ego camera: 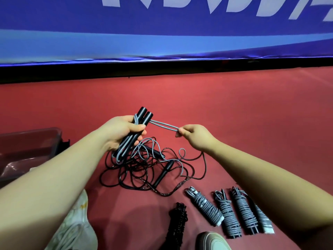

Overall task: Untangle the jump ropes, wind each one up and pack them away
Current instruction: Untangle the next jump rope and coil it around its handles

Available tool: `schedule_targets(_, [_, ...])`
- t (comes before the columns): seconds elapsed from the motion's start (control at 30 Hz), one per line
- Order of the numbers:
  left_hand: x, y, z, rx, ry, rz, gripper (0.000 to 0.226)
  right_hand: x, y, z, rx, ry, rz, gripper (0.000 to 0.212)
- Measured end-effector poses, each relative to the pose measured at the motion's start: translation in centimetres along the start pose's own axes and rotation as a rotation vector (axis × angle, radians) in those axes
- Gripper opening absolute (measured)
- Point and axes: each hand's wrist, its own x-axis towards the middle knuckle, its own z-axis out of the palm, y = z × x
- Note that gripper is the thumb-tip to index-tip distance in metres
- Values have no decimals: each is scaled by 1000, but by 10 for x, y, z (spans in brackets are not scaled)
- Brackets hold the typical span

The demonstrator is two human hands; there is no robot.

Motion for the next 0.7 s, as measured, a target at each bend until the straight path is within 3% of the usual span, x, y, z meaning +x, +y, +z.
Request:
schedule_targets(0.13, [3, -6, 5, 51, 5, -1, 11, 8, 1, 4, 379, -48, 155, 20])
schedule_targets(0.23, [9, -6, 5, 8, 67, -2, 11, 3, -9, 5, 350, -170, 152, 20])
schedule_targets(0.37, [13, -9, 2, 89, 86, -17, 12, -6, -31, -9, 340, -199, 90, 30])
schedule_targets(0.57, [9, -12, 26, 623, -43, 83, 26, -15, -61, -30, -176, -165, -157, 25])
schedule_targets(0.7, [1, -11, 34, 749, -217, 63, 24, -11, -61, -39, -414, -97, -179, 39])
